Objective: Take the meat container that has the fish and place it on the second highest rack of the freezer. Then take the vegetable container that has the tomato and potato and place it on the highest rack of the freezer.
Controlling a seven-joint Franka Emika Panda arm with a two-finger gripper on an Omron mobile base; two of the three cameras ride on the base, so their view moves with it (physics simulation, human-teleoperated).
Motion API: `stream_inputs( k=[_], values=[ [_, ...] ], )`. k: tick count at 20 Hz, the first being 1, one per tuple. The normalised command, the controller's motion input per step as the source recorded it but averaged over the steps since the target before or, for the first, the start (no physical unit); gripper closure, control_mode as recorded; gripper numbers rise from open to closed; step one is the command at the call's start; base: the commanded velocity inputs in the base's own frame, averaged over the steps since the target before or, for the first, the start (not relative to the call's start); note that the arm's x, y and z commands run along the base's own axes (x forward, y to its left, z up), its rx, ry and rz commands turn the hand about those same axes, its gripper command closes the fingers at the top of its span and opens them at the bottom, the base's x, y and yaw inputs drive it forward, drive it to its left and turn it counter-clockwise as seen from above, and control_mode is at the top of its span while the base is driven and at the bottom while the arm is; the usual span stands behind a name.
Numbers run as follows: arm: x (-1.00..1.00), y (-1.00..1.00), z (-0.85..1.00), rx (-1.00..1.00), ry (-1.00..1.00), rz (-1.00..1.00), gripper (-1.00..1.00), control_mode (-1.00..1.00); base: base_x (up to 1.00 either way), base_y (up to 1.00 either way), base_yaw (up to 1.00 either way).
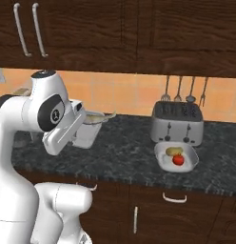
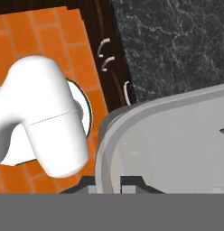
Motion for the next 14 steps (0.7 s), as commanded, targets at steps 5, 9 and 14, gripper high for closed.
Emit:
stream_inputs(
  k=[5,9,14],
  values=[
    [0.00,0.00,0.00,0.00,0.00,0.00,1.00,1.00,-0.06,0.86,-0.42],
    [0.00,0.00,0.00,0.00,0.00,0.00,1.00,1.00,-0.08,0.29,-0.90],
    [0.00,0.00,0.00,0.00,0.00,0.00,1.00,1.00,0.00,0.02,-0.94]
  ],
)
